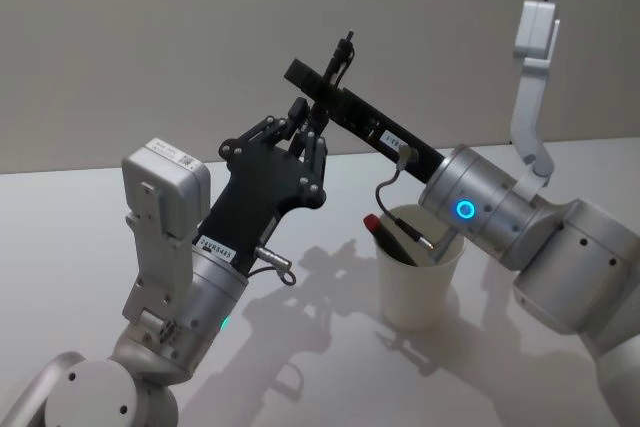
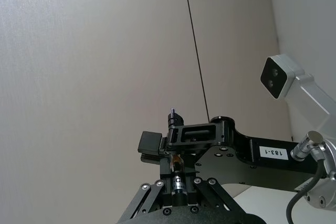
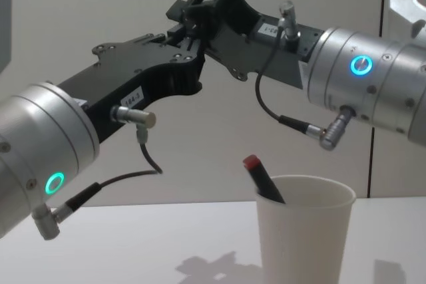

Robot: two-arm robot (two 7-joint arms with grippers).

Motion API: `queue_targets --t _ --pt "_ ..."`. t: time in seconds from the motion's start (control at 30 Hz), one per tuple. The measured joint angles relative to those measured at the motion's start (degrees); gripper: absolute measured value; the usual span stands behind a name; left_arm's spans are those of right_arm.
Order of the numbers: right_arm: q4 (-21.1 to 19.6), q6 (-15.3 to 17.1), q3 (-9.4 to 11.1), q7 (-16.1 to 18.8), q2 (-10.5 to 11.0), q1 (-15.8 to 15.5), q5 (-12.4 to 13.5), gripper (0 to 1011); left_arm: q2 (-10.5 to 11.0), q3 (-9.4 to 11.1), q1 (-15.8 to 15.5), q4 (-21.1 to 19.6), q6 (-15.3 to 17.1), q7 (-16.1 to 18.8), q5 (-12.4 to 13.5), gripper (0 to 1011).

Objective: Place the pen into the pen holder.

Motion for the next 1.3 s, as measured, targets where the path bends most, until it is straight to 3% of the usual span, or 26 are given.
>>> queue_targets --t 1.23,1.3 --pt "0.1 0.0 0.0 -0.1 0.0 0.0 0.0 132 0.0 0.0 0.0 0.0 0.0 0.0 0.0 142" --pt "0.1 0.0 0.0 -0.1 0.0 0.0 0.0 133 0.0 0.0 0.0 0.0 0.0 0.0 0.0 185"
